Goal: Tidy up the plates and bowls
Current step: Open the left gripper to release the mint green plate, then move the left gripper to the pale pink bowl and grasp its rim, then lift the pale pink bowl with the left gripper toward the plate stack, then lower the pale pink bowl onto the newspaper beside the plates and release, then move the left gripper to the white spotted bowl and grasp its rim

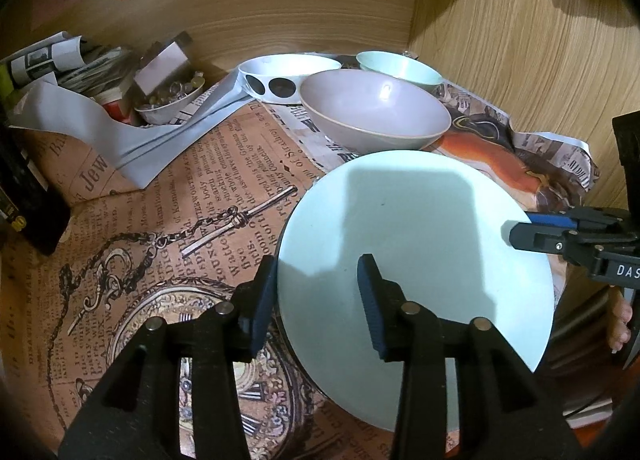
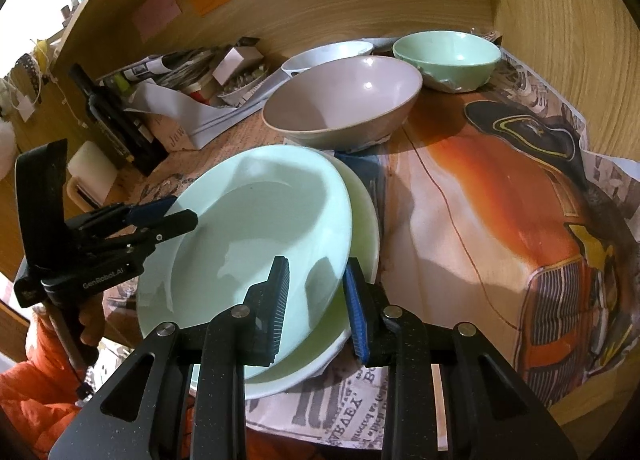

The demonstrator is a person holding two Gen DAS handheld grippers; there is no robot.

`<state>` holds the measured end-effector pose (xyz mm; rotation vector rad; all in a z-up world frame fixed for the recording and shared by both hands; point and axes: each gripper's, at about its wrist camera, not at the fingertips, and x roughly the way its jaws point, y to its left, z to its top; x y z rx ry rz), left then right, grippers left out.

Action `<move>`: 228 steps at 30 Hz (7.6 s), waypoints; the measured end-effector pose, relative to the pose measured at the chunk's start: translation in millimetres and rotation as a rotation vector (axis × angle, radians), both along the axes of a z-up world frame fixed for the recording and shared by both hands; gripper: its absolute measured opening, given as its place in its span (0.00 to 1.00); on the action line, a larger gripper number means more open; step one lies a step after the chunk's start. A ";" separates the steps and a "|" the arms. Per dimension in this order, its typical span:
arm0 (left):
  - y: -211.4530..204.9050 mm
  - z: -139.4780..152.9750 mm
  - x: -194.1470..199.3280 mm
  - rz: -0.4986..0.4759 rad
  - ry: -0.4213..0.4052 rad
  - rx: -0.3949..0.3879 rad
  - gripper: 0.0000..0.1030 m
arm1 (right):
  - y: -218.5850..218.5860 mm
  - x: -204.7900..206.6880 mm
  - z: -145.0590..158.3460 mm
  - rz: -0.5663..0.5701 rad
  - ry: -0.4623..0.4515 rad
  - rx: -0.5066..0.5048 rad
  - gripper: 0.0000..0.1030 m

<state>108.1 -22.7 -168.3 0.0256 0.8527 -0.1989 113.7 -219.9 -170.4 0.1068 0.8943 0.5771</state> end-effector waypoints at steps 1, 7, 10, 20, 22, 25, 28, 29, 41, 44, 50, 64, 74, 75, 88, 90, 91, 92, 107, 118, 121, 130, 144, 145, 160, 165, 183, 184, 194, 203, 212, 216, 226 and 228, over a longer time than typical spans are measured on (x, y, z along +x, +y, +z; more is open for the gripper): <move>0.1 0.0 0.0 0.001 0.000 -0.002 0.39 | 0.7 -0.3 0.2 0.000 -0.002 -0.003 0.25; 2.6 0.1 0.8 -0.005 0.009 -0.024 0.39 | 3.3 -4.2 3.0 -0.008 -0.033 -0.054 0.25; 4.9 0.9 1.2 -0.005 0.011 -0.045 0.41 | 3.4 -10.4 10.5 -0.033 -0.103 -0.102 0.26; 20.6 19.1 -0.1 0.034 -0.036 -0.080 0.47 | 1.4 -2.5 22.3 -0.062 -0.143 -0.097 0.27; 22.5 27.0 -0.6 0.041 -0.061 -0.075 0.50 | 0.8 1.0 24.9 -0.068 -0.152 -0.092 0.33; 24.0 41.8 -0.5 0.051 -0.111 -0.068 0.58 | 0.6 6.9 31.3 -0.079 -0.176 -0.082 0.35; 24.2 54.6 2.5 0.056 -0.153 -0.066 0.69 | 1.7 14.9 40.1 -0.083 -0.205 -0.074 0.38; 24.0 59.2 4.4 0.061 -0.169 -0.064 0.73 | 1.6 17.7 43.0 -0.086 -0.215 -0.072 0.41; 19.2 72.6 63.8 0.080 -0.184 -0.046 0.86 | 0.7 64.5 61.7 -0.147 -0.304 -0.064 0.69; 19.9 65.3 84.6 0.078 -0.145 -0.066 0.86 | 1.3 80.7 55.3 -0.169 -0.300 -0.090 0.69; 13.4 47.6 121.5 0.061 -0.086 -0.065 0.86 | -2.5 110.7 37.4 -0.188 -0.243 -0.101 0.69; 2.1 4.9 170.0 0.021 0.083 -0.051 0.52 | -0.4 142.3 6.0 -0.156 -0.146 -0.115 0.50; 9.3 -4.6 173.3 -0.021 0.133 -0.138 0.22 | -1.8 153.1 -9.5 -0.116 -0.060 -0.040 0.21; 7.4 -5.0 173.1 -0.028 0.132 -0.134 0.20 | -0.6 152.2 -9.0 -0.111 -0.061 -0.038 0.21; -4.2 -3.0 171.8 -0.034 0.115 -0.093 0.14 | 0.7 146.5 -3.2 -0.136 -0.093 -0.043 0.20; -3.5 0.1 168.9 -0.030 0.102 -0.092 0.14 | -0.2 144.6 -1.1 -0.137 -0.099 -0.037 0.20; -0.8 2.3 166.1 -0.029 0.098 -0.095 0.14 | -0.3 143.1 1.6 -0.138 -0.106 -0.033 0.20; 0.8 5.2 163.6 -0.027 0.089 -0.099 0.14 | -0.3 141.9 3.6 -0.139 -0.112 -0.032 0.20; 15.3 54.2 110.3 -0.018 -0.084 -0.112 0.14 | 8.3 101.2 48.3 -0.127 -0.245 -0.004 0.20; 38.6 67.1 58.8 0.034 -0.152 -0.123 0.14 | 31.3 63.4 62.2 -0.065 -0.292 0.018 0.20; 48.2 67.6 45.3 0.053 -0.159 -0.135 0.14 | 40.1 52.6 63.9 -0.041 -0.302 0.021 0.20; 74.0 69.8 -2.9 0.111 -0.184 -0.137 0.14 | 71.4 23.3 65.6 0.026 -0.318 0.039 0.20; 115.1 60.1 -67.1 0.204 -0.202 -0.132 0.14 | 120.8 -9.5 52.0 0.123 -0.294 0.057 0.20; 118.5 57.9 -70.7 0.211 -0.200 -0.135 0.14 | 125.4 -10.8 49.0 0.130 -0.284 0.055 0.20; 151.0 25.0 -102.6 0.274 -0.137 -0.147 0.14 | 167.3 -23.6 14.0 0.202 -0.176 0.017 0.20; 155.5 13.2 -105.1 0.283 -0.111 -0.153 0.14 | 175.2 -21.3 4.1 0.214 -0.138 -0.006 0.20; 166.8 -10.0 -98.6 0.297 -0.055 -0.180 0.14 | 193.0 -16.2 -8.5 0.244 -0.117 -0.105 0.23; 167.2 -10.1 -98.4 0.295 -0.054 -0.183 0.14 | 193.6 -16.1 -8.6 0.246 -0.119 -0.109 0.23; 160.6 -2.7 -101.0 0.317 -0.103 -0.082 0.23 | 181.5 -20.8 2.0 0.246 -0.166 -0.089 0.32; 156.4 26.1 -103.0 0.315 -0.163 -0.080 0.52 | 144.5 -19.9 28.9 0.169 -0.244 -0.040 0.41; 133.3 66.5 -87.2 0.297 -0.261 -0.082 0.81 | 102.8 -13.2 63.0 0.053 -0.385 -0.033 0.62; 121.5 81.0 -72.9 0.292 -0.304 -0.066 0.86 | 83.0 -5.2 78.4 0.001 -0.433 -0.030 0.69; 90.1 104.9 -17.3 0.252 -0.331 -0.064 0.92 | 54.1 35.1 89.9 -0.083 -0.448 -0.048 0.70; 85.4 107.8 -5.5 0.245 -0.326 -0.062 0.92 | 51.2 50.2 88.1 -0.092 -0.431 -0.051 0.70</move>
